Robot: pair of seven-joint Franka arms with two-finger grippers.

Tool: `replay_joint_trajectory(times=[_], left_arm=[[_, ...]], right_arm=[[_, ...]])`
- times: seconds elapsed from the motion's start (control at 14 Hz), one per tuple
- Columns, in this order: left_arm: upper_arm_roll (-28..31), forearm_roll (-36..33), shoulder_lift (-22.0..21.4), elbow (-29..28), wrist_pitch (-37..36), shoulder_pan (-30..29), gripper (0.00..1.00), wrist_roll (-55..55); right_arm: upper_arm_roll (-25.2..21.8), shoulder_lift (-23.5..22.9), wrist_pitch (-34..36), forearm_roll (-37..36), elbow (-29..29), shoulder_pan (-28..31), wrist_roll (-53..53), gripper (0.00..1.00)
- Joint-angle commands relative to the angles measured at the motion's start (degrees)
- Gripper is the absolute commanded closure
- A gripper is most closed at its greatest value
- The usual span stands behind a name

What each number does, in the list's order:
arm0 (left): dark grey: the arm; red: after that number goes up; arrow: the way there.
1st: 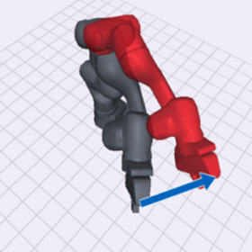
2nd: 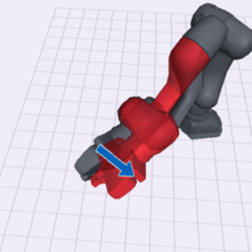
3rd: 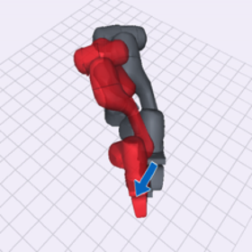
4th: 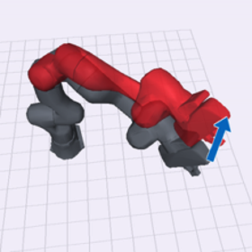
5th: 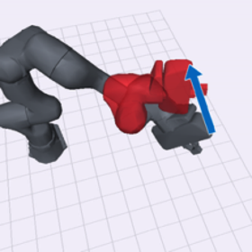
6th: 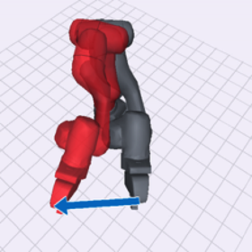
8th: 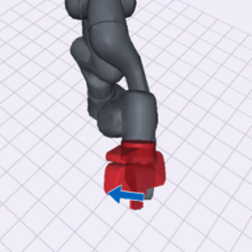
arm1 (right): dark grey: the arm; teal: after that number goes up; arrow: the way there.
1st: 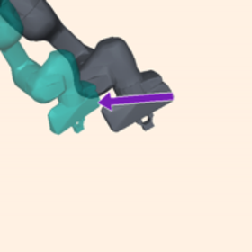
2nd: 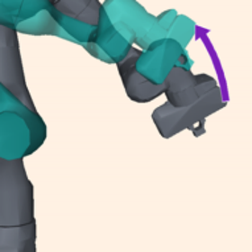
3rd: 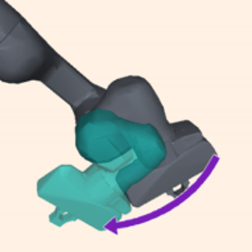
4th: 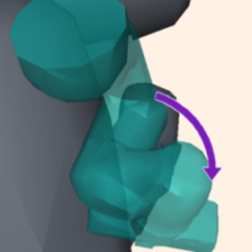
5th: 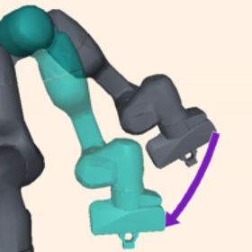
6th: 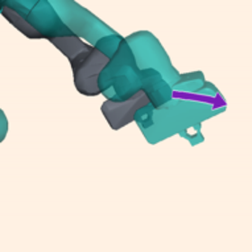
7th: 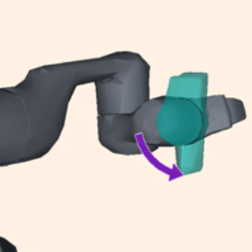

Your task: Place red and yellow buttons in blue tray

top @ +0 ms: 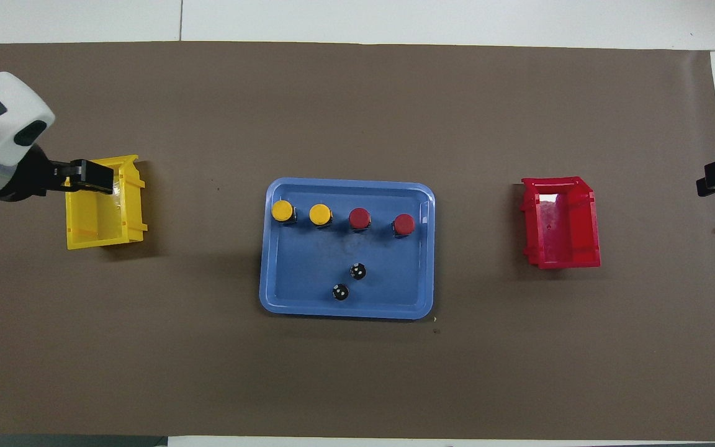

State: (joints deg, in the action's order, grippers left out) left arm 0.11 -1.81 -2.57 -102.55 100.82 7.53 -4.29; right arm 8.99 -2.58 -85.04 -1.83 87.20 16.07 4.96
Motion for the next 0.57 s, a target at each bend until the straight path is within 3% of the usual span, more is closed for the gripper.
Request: replay_joint_trajectory(times=[0.0,0.21,0.5], left_arm=[[-0.37,0.04,0.55,3.65,-4.48,-5.14,0.0,5.33],[-0.46,2.07,1.26,6.22,-6.61,-8.32,0.0,9.37],[-1.08,2.16,1.69,7.53,-6.95,-7.62,0.0,9.83]], right_arm=[[0.15,1.26,-1.35,-0.11,1.57,0.28,0.85,0.0],[0.15,1.26,-1.35,-0.11,1.57,0.19,0.76,0.0],[0.15,1.26,-1.35,-0.11,1.57,0.28,0.85,0.0]])
